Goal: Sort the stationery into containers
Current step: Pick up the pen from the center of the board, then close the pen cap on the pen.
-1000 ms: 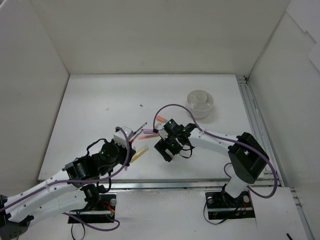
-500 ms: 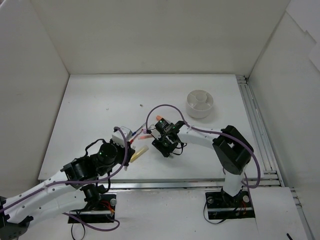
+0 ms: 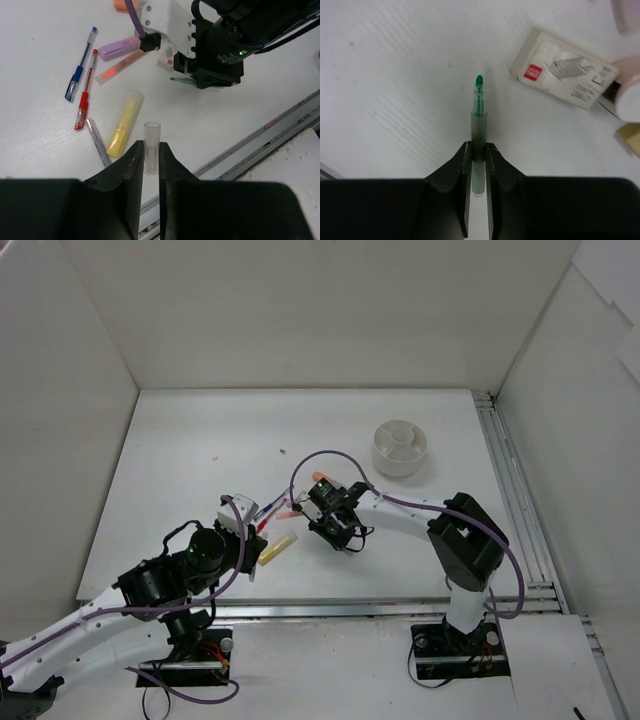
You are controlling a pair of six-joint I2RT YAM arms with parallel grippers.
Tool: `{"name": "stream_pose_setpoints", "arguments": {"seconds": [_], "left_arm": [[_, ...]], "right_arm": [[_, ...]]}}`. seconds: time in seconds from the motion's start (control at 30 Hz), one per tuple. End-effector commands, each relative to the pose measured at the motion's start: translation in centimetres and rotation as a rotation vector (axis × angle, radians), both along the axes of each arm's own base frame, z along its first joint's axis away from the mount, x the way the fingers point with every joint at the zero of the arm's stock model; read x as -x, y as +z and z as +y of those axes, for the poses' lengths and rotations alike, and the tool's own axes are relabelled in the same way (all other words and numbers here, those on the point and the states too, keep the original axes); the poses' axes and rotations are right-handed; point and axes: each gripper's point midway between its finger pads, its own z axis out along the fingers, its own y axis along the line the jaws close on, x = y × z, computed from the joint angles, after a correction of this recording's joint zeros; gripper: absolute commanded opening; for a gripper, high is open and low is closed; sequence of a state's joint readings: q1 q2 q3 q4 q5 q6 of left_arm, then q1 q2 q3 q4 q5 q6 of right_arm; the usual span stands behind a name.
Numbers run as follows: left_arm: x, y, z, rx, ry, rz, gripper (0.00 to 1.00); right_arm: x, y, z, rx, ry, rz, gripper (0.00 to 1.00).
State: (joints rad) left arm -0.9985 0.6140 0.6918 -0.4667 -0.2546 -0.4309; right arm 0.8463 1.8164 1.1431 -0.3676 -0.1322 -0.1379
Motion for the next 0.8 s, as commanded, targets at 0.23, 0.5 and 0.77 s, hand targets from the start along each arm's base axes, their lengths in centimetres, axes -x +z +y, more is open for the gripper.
{"name": "stream_pose_setpoints", "arguments": {"seconds": [0.23,0.5,0.77], "left_arm": [[3.6,2.5,-4.9,0.156,-0.31,0.047,0.0],[5.4,4.1,-5.9,0.23,-0.397,0.1,0.0],[7.9,4.1,-8.0,0.299,-0.552,0.178,0.0]], "right_arm": [[-3.0,14.7,2.7,-0.34,0.349,-0.553,0.0],[1.2,21.2,3.7,-0.577,0.672,-0.961,0.0],[3.9,21.7,4.0,-0.479,0.885,-1.018,0.0]]}}
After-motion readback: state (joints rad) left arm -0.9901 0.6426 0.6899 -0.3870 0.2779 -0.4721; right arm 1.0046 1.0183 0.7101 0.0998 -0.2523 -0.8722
